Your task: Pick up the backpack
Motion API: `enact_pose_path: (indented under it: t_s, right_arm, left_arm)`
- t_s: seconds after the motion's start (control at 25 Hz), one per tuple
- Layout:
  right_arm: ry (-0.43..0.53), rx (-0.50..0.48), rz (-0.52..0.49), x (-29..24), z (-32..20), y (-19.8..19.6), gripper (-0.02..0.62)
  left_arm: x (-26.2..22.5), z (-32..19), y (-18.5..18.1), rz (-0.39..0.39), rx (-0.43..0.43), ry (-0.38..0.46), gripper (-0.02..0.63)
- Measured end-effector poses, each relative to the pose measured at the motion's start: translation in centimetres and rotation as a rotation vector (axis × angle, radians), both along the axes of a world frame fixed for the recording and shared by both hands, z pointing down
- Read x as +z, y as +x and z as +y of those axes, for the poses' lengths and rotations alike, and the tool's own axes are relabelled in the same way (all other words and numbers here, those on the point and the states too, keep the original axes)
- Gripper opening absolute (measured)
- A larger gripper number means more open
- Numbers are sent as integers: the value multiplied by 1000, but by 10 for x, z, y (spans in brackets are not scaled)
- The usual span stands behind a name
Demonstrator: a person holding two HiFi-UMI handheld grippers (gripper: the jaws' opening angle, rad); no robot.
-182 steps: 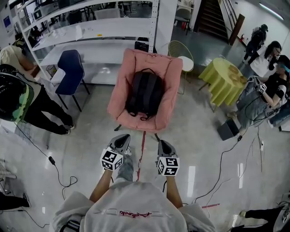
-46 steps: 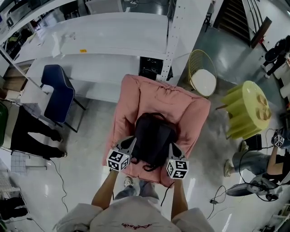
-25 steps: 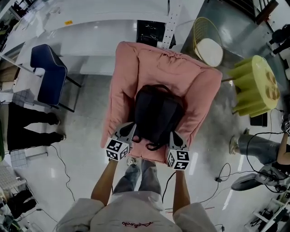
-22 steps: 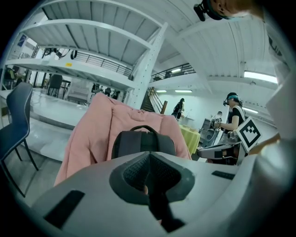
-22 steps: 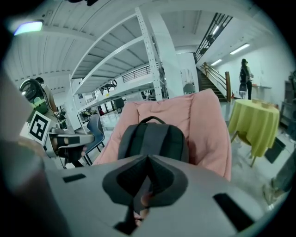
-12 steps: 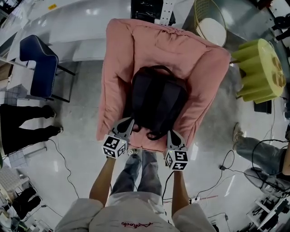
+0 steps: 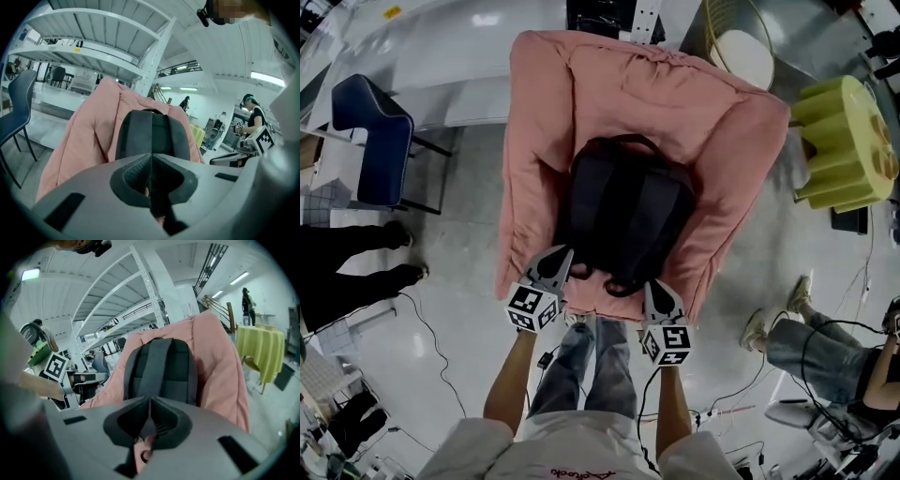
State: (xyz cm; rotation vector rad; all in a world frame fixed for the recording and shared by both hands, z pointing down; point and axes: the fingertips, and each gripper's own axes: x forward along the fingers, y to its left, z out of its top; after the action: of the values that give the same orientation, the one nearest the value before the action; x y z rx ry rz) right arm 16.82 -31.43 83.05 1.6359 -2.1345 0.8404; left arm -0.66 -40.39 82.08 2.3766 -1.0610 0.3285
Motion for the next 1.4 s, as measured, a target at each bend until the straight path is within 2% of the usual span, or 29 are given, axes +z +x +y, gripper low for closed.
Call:
enact_pose_path:
  t_s: [0.16,0.2,0.24,0.36,0.48,0.6,0.76,1.12,1.24,1.4]
  right_arm:
    - [14,5,-2,2,-13,3,24]
    - [19,-1,-13,2,-17,2,40]
    - [26,-11,-26,1,-21,0,102]
    - [49,-40,-46,-3,-37,-2,154]
    - [72,-54,-53,-5,-56,1,179]
    - [96,-67,-60,-6,-74,4,194]
    - [126,-99,-64,-7,-97,7,222]
    - [166,-169,-64,-7,-130,4,225]
    - [172,-202,-99,-9,-129,1,224]
    - [181,-274,-163,-16,-130,-13,212]
  left_arm:
    - [3,-13,5,23,-5,-7,12]
    - [4,-16,6,26,0,-6,13]
    - [4,-19,7,30,5,-6,18]
    - [3,-30,9,40,14,4,117]
    - [6,-46,14,25,48,8,200]
    - [11,-66,17,5,69,21,253]
    - [15,-89,27,3,101,36,281]
    - [19,-108,46,13,179,64,282]
    - [11,-107,50,58,188,75,282]
    - [-6,-97,58,144,256,88,281]
